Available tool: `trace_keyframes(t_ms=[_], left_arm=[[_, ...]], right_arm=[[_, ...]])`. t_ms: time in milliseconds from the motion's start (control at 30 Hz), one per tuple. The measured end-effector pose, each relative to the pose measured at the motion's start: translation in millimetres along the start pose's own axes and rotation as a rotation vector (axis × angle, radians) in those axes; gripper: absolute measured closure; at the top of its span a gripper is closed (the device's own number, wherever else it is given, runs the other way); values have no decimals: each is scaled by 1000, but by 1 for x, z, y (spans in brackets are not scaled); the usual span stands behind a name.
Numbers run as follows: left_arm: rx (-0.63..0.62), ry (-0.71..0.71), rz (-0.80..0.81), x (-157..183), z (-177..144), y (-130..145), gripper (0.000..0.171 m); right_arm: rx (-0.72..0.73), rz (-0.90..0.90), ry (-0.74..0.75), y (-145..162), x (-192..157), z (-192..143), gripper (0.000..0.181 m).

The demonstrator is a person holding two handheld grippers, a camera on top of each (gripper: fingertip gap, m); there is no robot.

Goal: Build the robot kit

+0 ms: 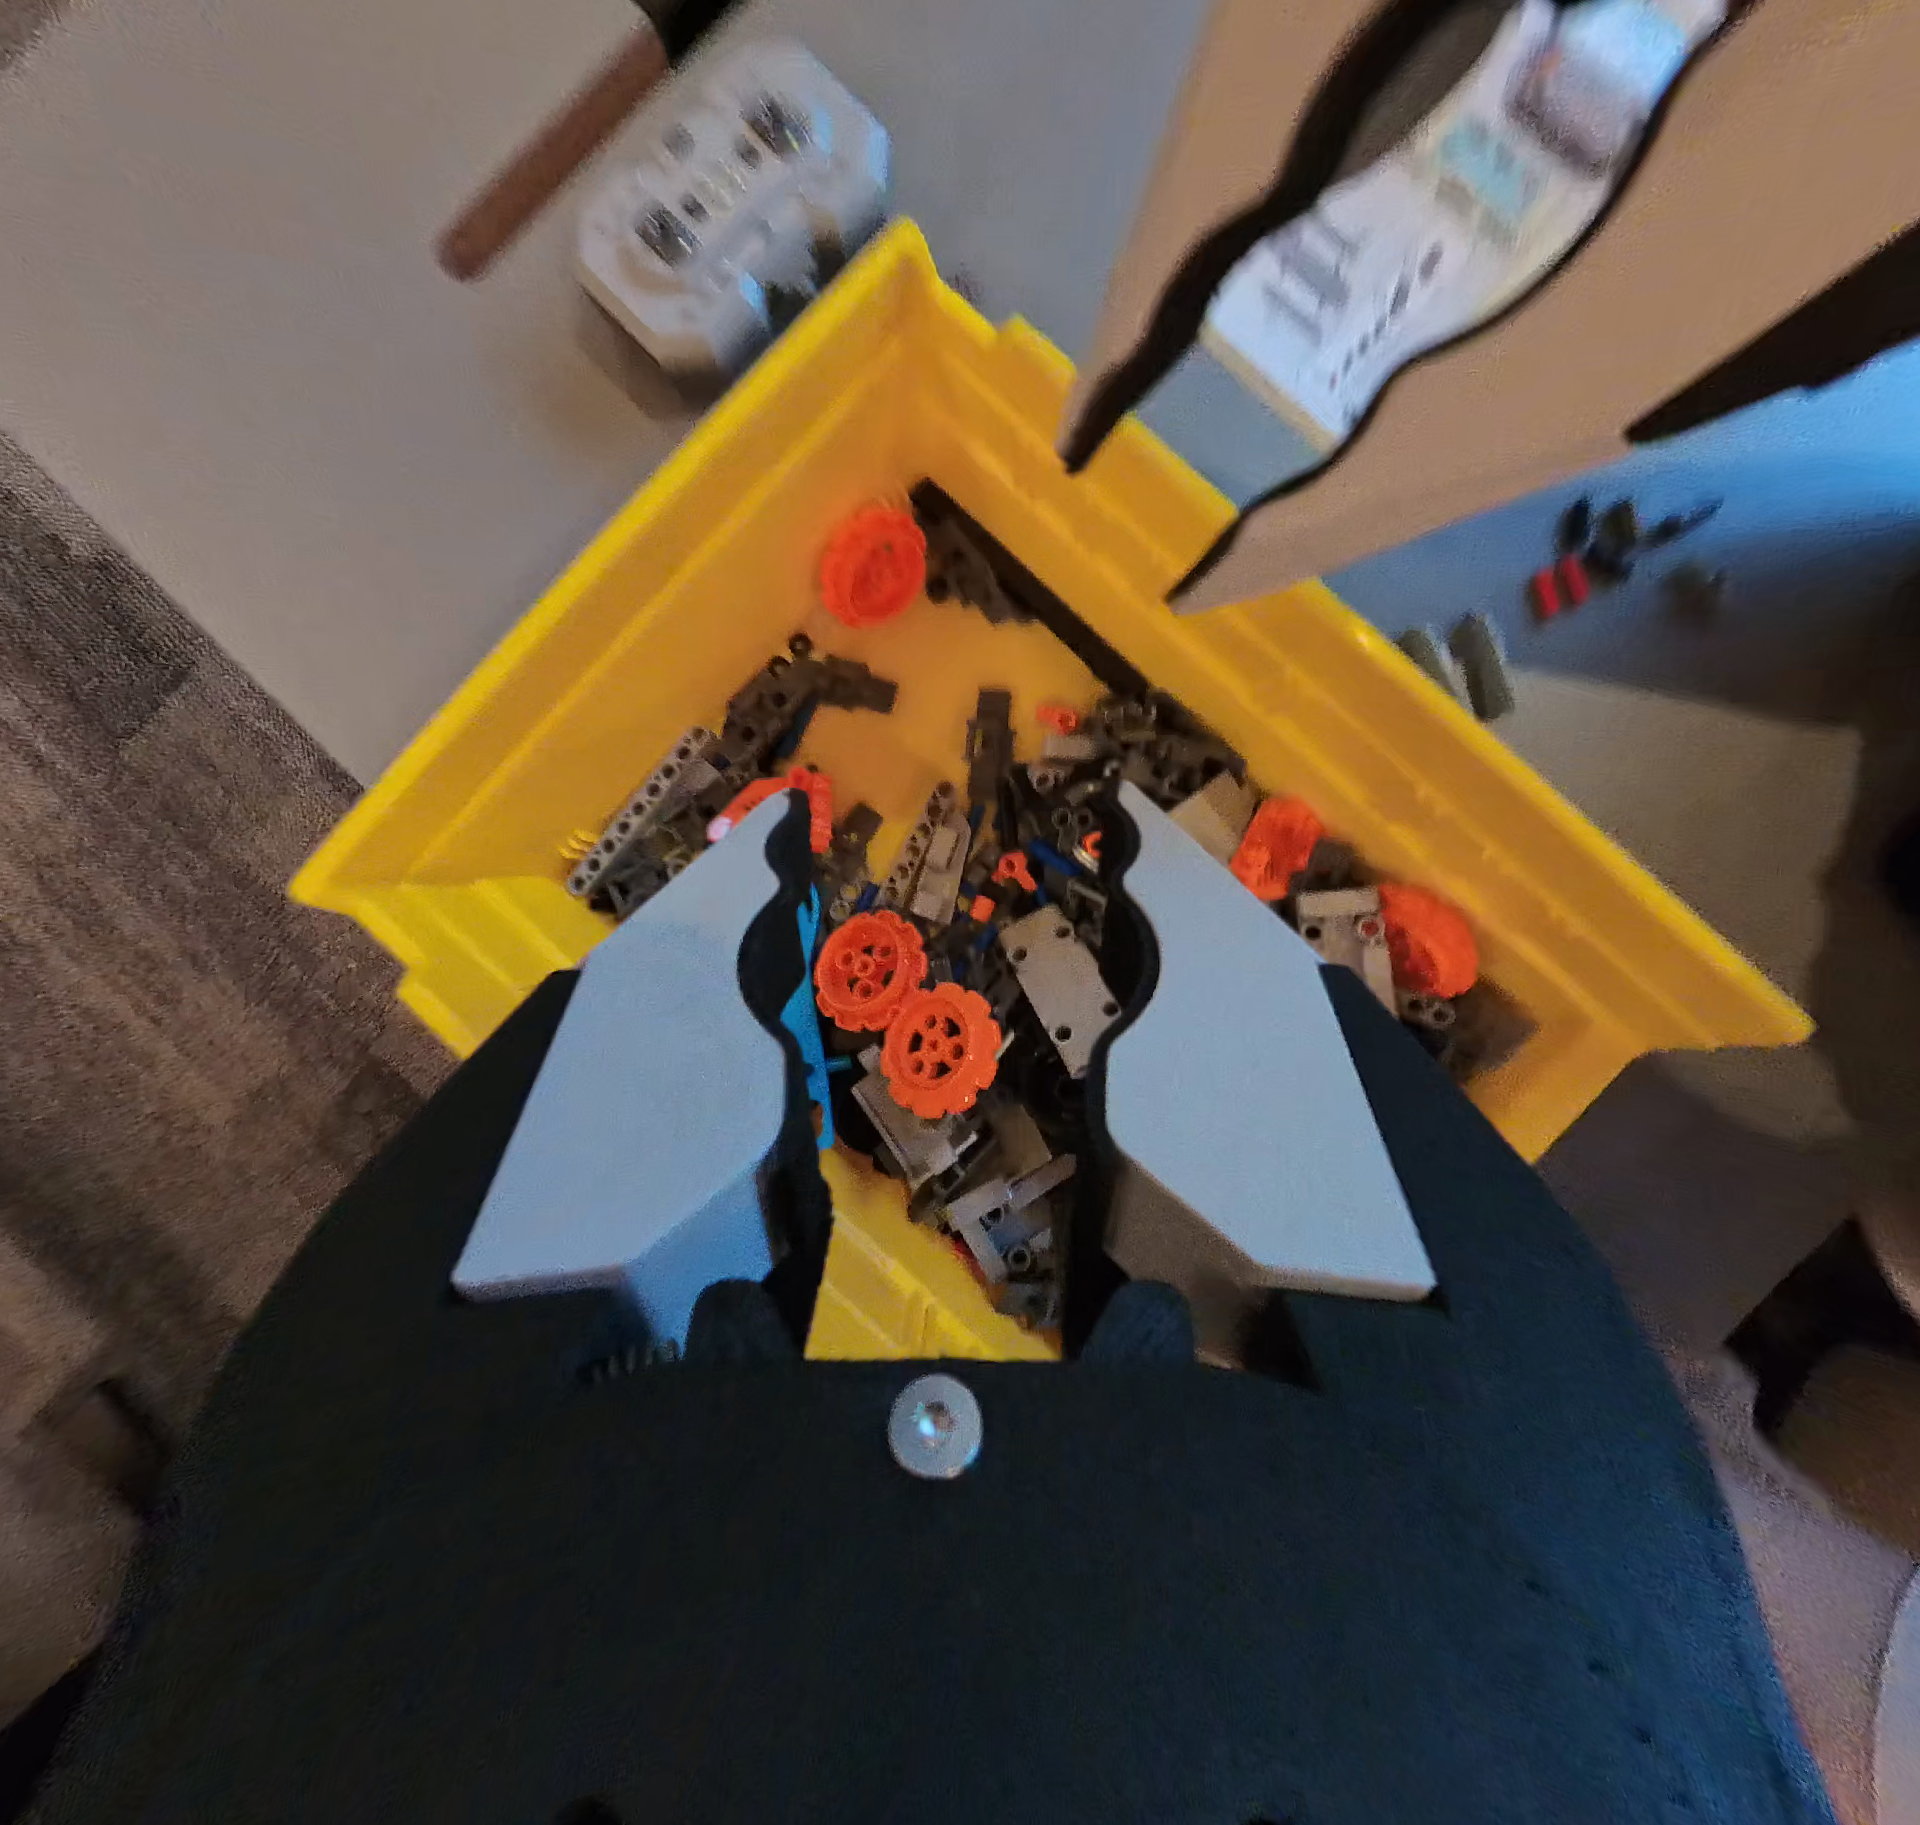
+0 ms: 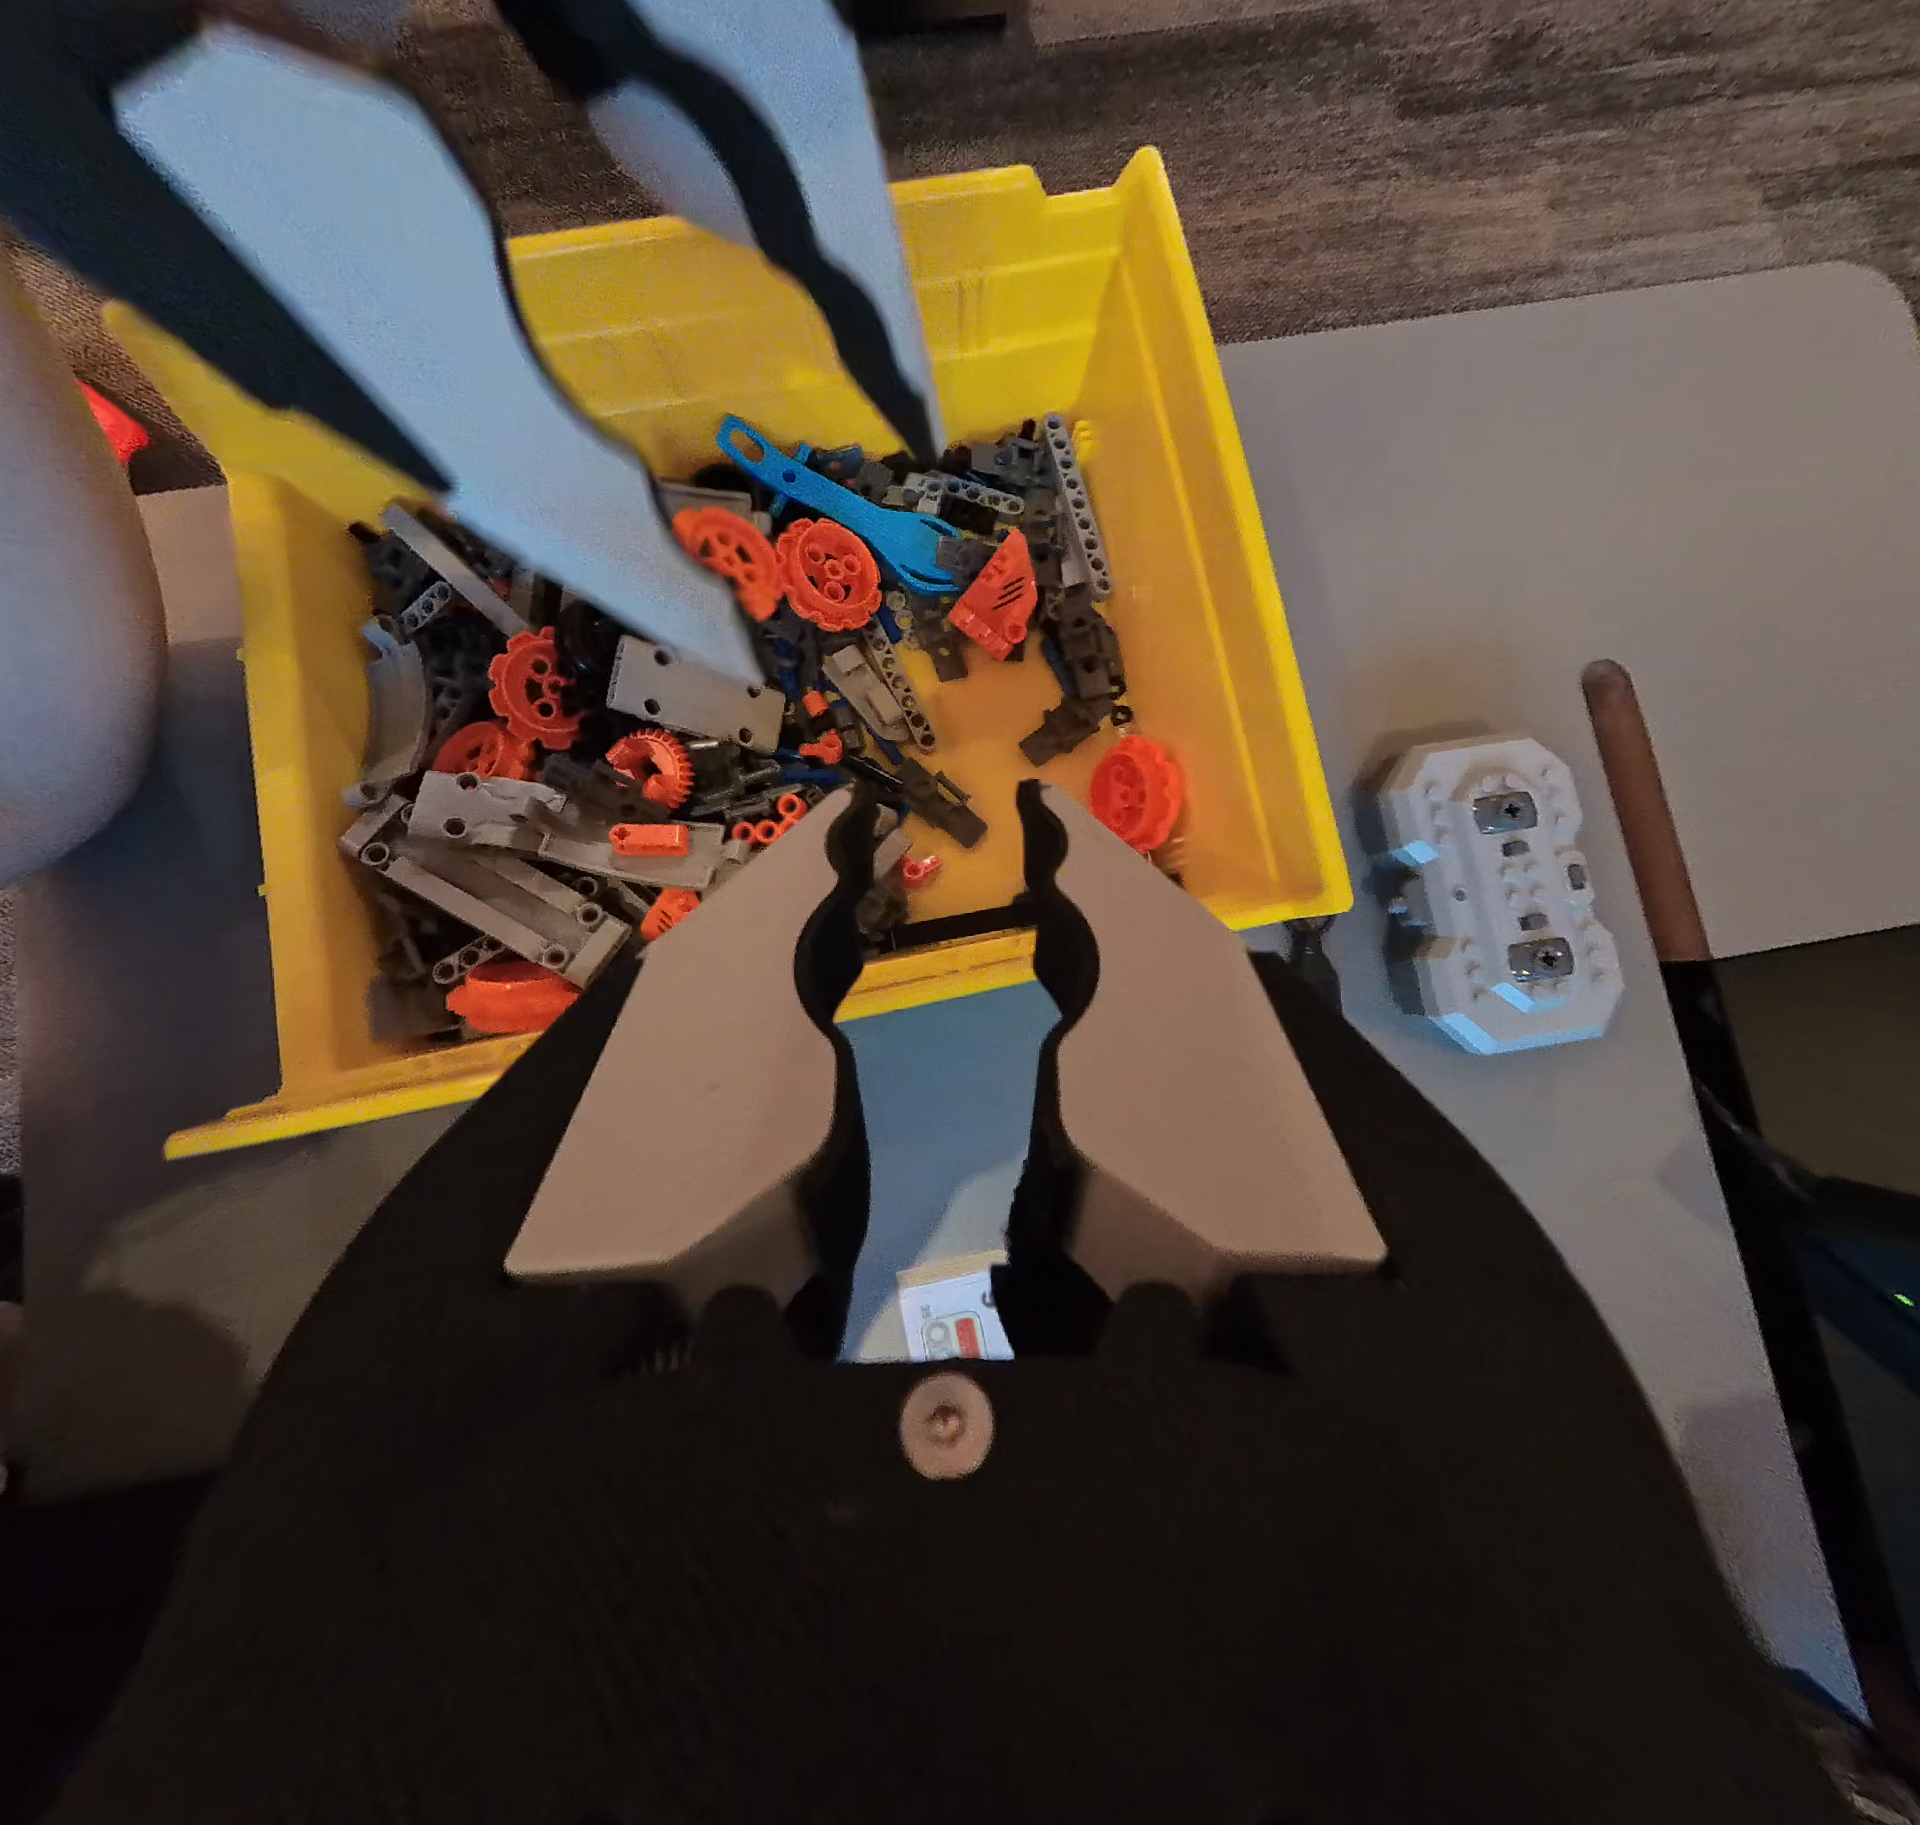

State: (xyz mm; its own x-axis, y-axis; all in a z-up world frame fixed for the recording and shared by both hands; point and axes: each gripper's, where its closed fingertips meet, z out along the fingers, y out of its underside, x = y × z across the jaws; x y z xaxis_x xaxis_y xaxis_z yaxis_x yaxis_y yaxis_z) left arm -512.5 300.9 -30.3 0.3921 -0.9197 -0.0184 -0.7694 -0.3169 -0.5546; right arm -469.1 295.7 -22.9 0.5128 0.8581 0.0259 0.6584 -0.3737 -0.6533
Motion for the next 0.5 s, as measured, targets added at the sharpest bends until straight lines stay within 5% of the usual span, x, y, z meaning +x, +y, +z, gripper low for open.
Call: trace_keyframes(t_ms=[167, 500], left_arm=[[-247, 62, 76, 14, 43, 31, 103], [-374, 200, 132, 40, 88, 39, 92]], right_arm=[[-28, 59, 26, 11, 13, -8, 153], [-89, 12, 43, 28, 11, -25, 153]])
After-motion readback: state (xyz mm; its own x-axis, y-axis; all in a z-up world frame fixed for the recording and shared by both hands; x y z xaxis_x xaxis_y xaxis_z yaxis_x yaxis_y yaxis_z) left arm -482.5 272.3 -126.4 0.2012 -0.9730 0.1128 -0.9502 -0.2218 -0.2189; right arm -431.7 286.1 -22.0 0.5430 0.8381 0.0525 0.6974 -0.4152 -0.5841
